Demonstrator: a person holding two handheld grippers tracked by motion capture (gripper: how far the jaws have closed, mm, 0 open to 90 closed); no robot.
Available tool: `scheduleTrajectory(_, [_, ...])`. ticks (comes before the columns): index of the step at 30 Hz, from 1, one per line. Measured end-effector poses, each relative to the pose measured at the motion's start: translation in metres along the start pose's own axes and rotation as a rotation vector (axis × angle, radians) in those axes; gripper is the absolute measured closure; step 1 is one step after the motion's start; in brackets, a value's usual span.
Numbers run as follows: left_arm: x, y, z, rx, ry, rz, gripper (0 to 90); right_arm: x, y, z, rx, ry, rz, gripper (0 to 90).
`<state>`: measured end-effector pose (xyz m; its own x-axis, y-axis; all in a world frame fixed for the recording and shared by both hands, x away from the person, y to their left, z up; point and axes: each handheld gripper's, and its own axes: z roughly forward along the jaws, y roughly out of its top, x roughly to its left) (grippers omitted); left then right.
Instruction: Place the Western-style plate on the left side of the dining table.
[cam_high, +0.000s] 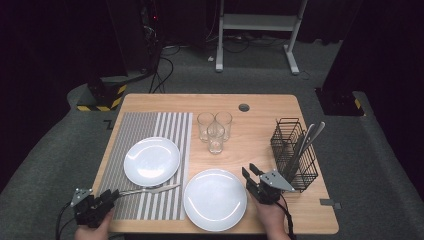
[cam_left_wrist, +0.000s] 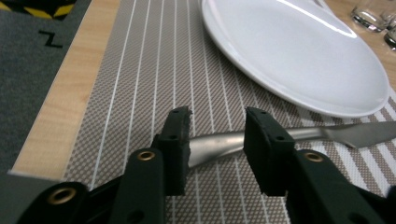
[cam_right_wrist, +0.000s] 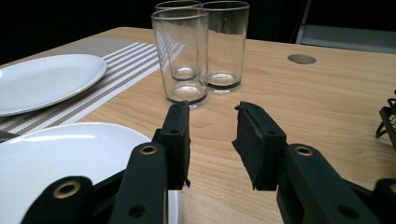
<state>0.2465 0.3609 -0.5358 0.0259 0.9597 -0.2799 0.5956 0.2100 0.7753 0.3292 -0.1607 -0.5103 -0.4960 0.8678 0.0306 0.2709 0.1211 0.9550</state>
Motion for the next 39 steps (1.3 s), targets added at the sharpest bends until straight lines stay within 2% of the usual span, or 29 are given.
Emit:
scheduleTrajectory(2, [0.001,-0.001,-0.003,0.003,0.013,0.005,57.4,0.0,0.0,0.0,-0.001,0.001,0.002,64.4])
scheduleTrajectory(4, [0.002,-0.003,0.0,0.033,0.023,0.011,56.1,0.0,0.0,0.0,-0.002,0.002,0.004,64.4])
scheduleTrajectory(6, [0.002,-0.004,0.001,0.035,0.027,0.017,56.2,0.0,0.0,0.0,-0.001,0.003,0.005,64.4])
scheduleTrajectory(7, [0.002,-0.003,0.002,0.038,0.041,0.033,58.4,-0.001,0.0,0.0,-0.002,0.005,0.007,64.5])
scheduleTrajectory(10, [0.002,-0.003,0.002,0.036,0.047,0.036,61.9,-0.001,0.0,0.0,-0.002,0.005,0.008,64.4])
scheduleTrajectory(11, [0.002,-0.002,0.003,0.036,0.063,0.046,61.9,-0.001,0.0,0.0,-0.002,0.005,0.009,64.4])
scheduleTrajectory(14, [0.002,-0.001,0.004,0.035,0.07,0.049,61.7,-0.001,0.0,0.001,0.001,0.007,0.015,64.4])
scheduleTrajectory(18, [0.002,0.002,0.008,0.034,0.111,0.081,63.7,-0.001,-0.001,0.001,0.003,0.01,0.015,64.4])
scheduleTrajectory(23, [0.002,0.006,0.008,0.021,0.096,0.069,64.9,0.0,0.0,0.002,0.001,0.009,0.013,64.5])
scheduleTrajectory(24, [-0.001,0.008,0.006,0.002,0.081,0.073,65.6,0.0,0.0,0.002,0.001,0.009,0.011,64.4])
scheduleTrajectory(26, [-0.004,0.01,0.005,-0.004,0.071,0.072,66.5,0.0,0.0,0.002,0.002,0.009,0.012,64.4])
scheduleTrajectory(28, [-0.01,0.012,0.007,-0.01,0.043,0.071,66.6,0.0,-0.001,0.002,0.002,0.01,0.014,64.4])
scheduleTrajectory(31, [-0.021,0.019,0.015,0.011,0.004,0.071,66.3,0.001,-0.001,0.002,0.005,0.014,0.01,64.4])
scheduleTrajectory(37, [-0.025,0.018,0.03,0.035,0.019,0.057,64.6,0.001,-0.001,0.001,0.003,0.013,0.01,64.4])
scheduleTrajectory(39, [-0.026,0.018,0.033,0.036,0.028,0.063,64.2,0.001,-0.001,0.001,0.005,0.012,0.009,64.4])
